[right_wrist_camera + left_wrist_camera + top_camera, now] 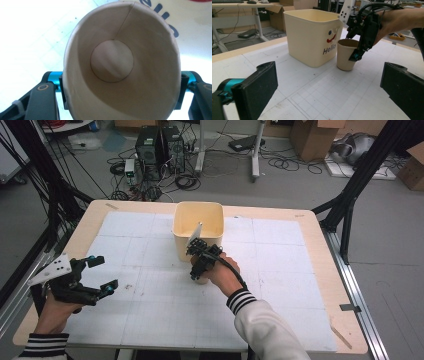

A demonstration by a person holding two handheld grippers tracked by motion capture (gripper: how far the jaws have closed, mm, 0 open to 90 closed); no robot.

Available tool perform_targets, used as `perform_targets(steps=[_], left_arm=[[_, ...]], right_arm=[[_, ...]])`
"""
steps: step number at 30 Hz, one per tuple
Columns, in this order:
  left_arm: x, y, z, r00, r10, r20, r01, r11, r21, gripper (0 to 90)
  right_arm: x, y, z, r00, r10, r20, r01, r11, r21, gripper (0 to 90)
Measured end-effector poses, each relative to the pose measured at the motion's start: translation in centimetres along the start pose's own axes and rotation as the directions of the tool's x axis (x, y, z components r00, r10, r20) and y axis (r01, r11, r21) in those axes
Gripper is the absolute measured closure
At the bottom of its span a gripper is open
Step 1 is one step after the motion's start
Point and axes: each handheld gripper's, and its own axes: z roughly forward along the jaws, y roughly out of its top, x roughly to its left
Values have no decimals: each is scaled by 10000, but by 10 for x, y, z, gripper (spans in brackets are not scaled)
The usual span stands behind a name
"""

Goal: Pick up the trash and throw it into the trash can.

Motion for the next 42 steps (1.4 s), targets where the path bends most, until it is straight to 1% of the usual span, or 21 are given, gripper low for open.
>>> perform_targets(steps=[8, 10, 11, 18, 20, 21, 23, 27, 30, 32, 34, 42], left_arm=[[0, 0, -1, 10000, 10, -24, -10, 10000, -18, 18], [0, 0, -1, 10000, 8, -21, -8, 10000, -17, 17], [0, 0, -1, 10000, 0, -15, 0, 10000, -30, 17], [0, 0, 0, 10000, 6, -20, -6, 10000, -7, 18], [0, 0, 0, 10000, 9, -9, -9, 10000, -1, 18], [0, 0, 0, 10000, 0, -6, 0, 10000, -6, 18], [0, 0, 0, 10000, -20, -18, 20, 10000, 5, 18], [0, 0, 0, 10000, -13, -30, 13, 10000, -4, 18], [0, 0, 0, 10000, -3, -23, 3, 10000, 32, 17], [0, 0, 0, 10000, 11, -10, -11, 10000, 27, 18], [0, 0, 0, 10000, 11, -13, -11, 10000, 35, 18], [0, 0, 0, 10000, -5, -19, 5, 10000, 30, 17]], right_arm=[[4, 2, -16, 9993, -363, -20, 363, 9993, -82, 298], [5, 2, -19, 9994, -357, 2, 357, 9994, -39, 298], [5, 2, -21, 9990, -444, 11, 444, 9990, -44, 299], [6, 4, -40, 9988, -498, 21, 498, 9987, -145, 313], [6, 4, -43, 9982, -603, 27, 604, 9978, -257, 314], [7, 4, -46, 9982, -606, 51, 606, 9980, -186, 313], [8, 5, -49, 9985, -543, 84, 545, 9983, -227, 313], [7, 5, -53, 9981, -614, 80, 616, 9977, -270, 314], [8, 5, -56, 9983, -581, -21, 580, 9978, -306, 315], [7, 4, -58, 9978, -662, -59, 660, 9972, -346, 316], [8, 4, -61, 9982, -601, -61, 599, 9976, -339, 316], [8, 9, -80, 9976, -699, 5, 699, 9964, -470, 318]])
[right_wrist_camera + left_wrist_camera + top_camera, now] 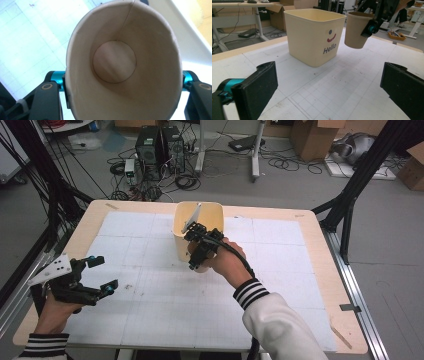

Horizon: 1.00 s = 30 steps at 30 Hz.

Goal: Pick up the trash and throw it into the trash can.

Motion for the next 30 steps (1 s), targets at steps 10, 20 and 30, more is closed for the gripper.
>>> perform_targets(steps=[10, 20, 30], left_arm=[[0, 0, 0, 10000, 9, 4, -9, 10000, 10, 18], [1, 0, 0, 10000, 15, -21, -15, 10000, 44, 18], [1, -1, 0, 10000, -19, -35, 19, 10000, 53, 18]], right_arm=[[-3, 7, -17, 10000, 23, 84, -22, 9999, -144, 319], [-8, 12, -33, 9999, 32, 128, -29, 9998, -205, 319], [-13, 19, -51, 9999, 19, 133, -15, 9995, -310, 319]])
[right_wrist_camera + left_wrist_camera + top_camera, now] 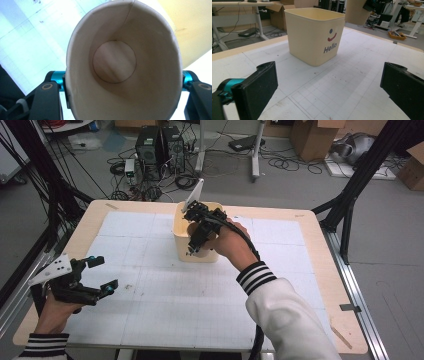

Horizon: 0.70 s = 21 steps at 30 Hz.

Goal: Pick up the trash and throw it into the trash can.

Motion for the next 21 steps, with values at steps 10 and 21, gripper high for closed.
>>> perform_targets(steps=[10, 21], left_arm=[[1, -1, 0, 10000, -30, -13, 30, 10000, -15, 17], [2, -2, 0, 10000, -31, -38, 31, 10000, 27, 18]], right_arm=[[-8, 9, -19, 9999, 83, 127, -82, 9999, -80, 319], [-19, 18, -36, 10000, 77, 44, -76, 9998, -206, 321]])
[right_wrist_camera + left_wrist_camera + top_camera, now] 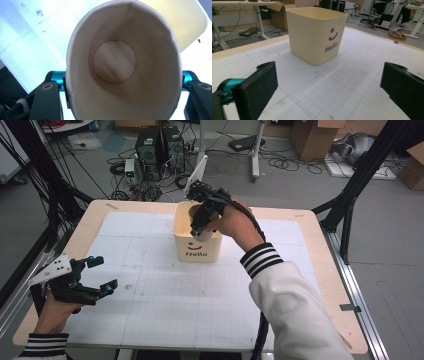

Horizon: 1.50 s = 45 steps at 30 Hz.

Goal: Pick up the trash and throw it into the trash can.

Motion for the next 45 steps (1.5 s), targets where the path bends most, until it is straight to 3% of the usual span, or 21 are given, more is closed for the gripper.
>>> perform_targets(steps=[28, 45], left_arm=[[0, 0, 0, 10000, 31, -26, -31, 10000, 15, 18], [0, 0, 1, 10000, 34, -37, -34, 10000, 47, 17]], right_arm=[[-18, 24, -37, 10000, -92, -19, 92, 9999, -127, 322], [-37, 41, -33, 9994, -341, -98, 341, 9994, 3, 323]])
